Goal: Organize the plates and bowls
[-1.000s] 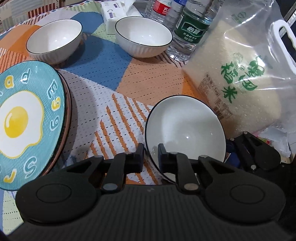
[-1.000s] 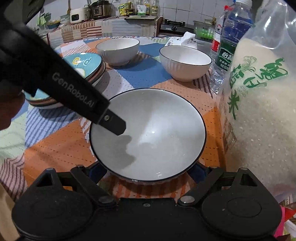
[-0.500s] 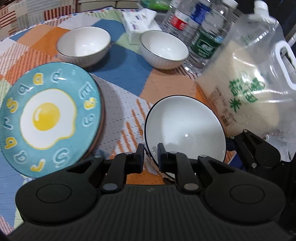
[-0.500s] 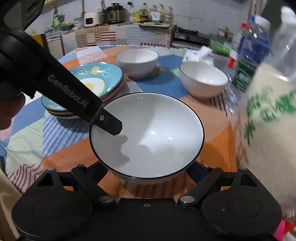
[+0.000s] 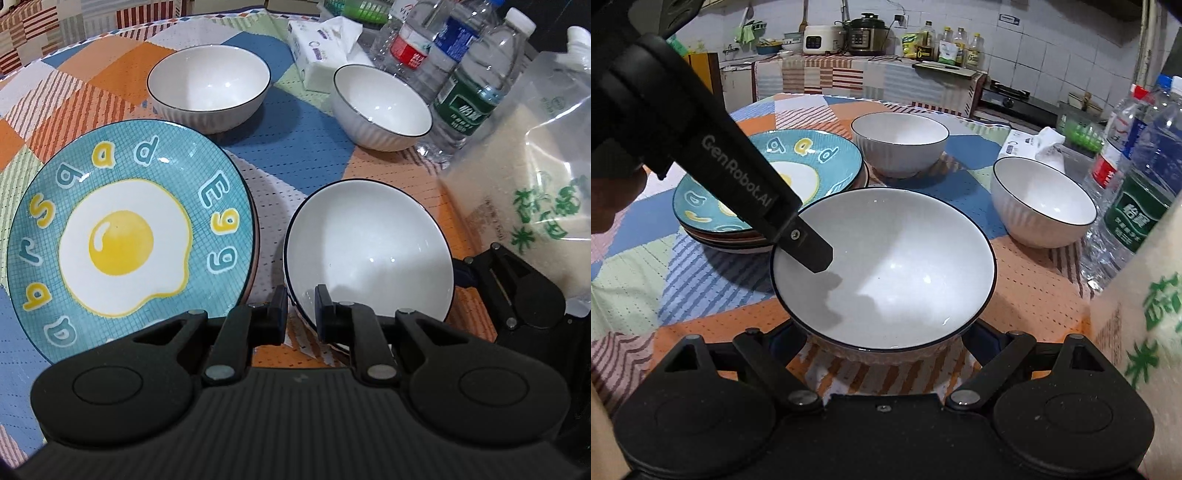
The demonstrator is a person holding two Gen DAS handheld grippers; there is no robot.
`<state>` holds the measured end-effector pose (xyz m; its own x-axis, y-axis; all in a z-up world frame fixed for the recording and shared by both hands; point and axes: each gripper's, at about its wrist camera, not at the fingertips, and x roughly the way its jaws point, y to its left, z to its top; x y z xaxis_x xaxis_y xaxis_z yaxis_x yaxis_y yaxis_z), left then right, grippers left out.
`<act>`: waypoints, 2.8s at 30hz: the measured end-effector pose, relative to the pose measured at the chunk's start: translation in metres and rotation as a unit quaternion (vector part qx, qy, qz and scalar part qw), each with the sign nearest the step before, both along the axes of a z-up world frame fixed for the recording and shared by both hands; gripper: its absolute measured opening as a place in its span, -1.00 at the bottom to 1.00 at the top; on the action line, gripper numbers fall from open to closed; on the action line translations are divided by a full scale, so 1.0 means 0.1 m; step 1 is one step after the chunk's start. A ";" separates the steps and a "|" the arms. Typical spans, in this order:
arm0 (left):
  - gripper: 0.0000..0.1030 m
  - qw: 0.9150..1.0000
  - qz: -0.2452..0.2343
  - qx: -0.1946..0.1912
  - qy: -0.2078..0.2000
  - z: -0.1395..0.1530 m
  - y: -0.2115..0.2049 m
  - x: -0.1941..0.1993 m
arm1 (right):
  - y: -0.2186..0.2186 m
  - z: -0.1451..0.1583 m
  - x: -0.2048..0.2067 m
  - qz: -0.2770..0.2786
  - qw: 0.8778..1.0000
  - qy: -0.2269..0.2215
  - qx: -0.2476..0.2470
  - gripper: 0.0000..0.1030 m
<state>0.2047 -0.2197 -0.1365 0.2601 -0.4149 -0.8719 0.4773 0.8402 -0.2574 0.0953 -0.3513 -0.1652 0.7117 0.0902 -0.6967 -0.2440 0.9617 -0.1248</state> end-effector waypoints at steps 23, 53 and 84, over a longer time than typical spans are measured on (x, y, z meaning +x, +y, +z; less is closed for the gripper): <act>-0.36 1.000 -0.005 0.017 -0.010 0.27 0.02 -0.04 | 0.01 0.23 -0.44 -0.029 0.999 -0.028 -0.030 0.82; -0.19 0.999 -0.010 -0.037 -0.026 0.35 -0.92 1.30 | -0.76 0.10 1.12 -0.251 0.935 0.042 0.246 0.77; -0.82 0.993 0.054 -0.083 0.061 -0.14 -1.02 1.57 | -0.87 -0.06 1.19 -0.241 0.956 -0.004 0.169 0.69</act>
<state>0.3612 -0.3220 -0.1505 0.2064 -0.5314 -0.8216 0.3439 0.8255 -0.4475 0.2140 -0.4385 -0.1713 0.7323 -0.0301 -0.6804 0.2374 0.9476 0.2136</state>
